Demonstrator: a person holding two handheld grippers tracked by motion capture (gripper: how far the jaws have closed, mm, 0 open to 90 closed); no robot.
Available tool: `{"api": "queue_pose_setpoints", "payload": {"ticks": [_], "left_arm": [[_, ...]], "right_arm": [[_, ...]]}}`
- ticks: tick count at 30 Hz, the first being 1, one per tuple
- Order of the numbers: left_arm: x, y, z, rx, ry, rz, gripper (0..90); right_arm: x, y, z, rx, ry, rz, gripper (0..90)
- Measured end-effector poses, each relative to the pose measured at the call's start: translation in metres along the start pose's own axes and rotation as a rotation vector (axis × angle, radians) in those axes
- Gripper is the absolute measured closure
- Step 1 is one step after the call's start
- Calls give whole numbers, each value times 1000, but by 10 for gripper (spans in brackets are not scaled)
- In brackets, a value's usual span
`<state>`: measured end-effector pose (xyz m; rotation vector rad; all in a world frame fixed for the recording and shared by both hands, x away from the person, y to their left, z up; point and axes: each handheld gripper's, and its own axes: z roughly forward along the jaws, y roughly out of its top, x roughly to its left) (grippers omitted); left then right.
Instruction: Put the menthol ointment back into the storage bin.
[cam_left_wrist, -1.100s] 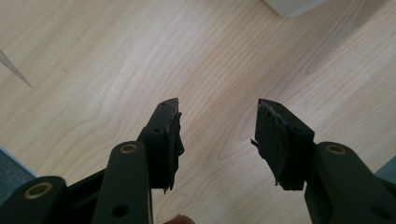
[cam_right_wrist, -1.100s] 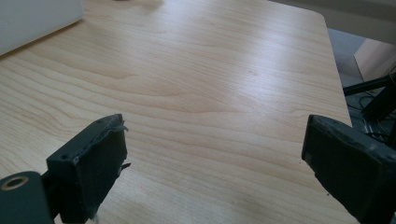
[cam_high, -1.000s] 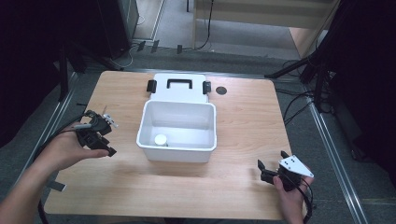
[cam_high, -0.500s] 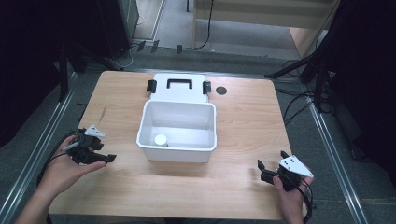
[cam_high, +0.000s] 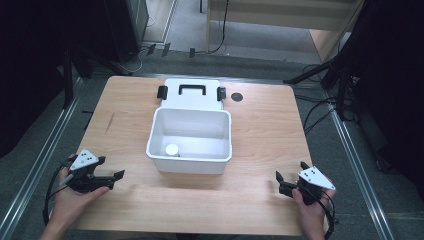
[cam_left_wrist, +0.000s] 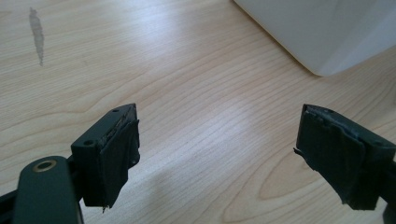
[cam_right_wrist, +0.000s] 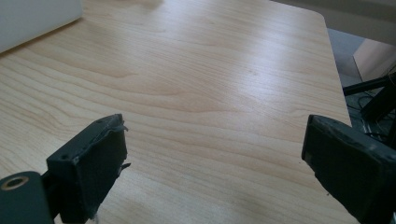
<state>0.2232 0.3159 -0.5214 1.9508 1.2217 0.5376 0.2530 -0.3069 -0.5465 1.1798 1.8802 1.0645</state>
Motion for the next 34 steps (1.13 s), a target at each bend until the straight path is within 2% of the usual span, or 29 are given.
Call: {"api": "queue_pose_setpoints", "payload": {"ticks": [5,9,12,14,17,21,34], "left_arm": [[5,-21,-4,-106,59,-40,145],[12,-32,-9,-163,88,-86,145],[19,-39,-11,-206,78,-158,145],[20,-40,-14,-239,87,-176,145],[22,-42,-12,-237,72,-187,139],[21,-41,-9,-228,66,-169,131],[22,-41,-5,-206,70,-186,137]], "right_arm": [[0,0,0,1,-1,-1,69],[0,0,0,1,-1,-1,69],[0,0,0,2,-2,-1,69],[1,0,0,5,-3,-1,69],[1,0,0,3,-4,-10,69],[1,0,0,1,-3,-7,69],[0,0,-1,-7,0,-1,69]]}}
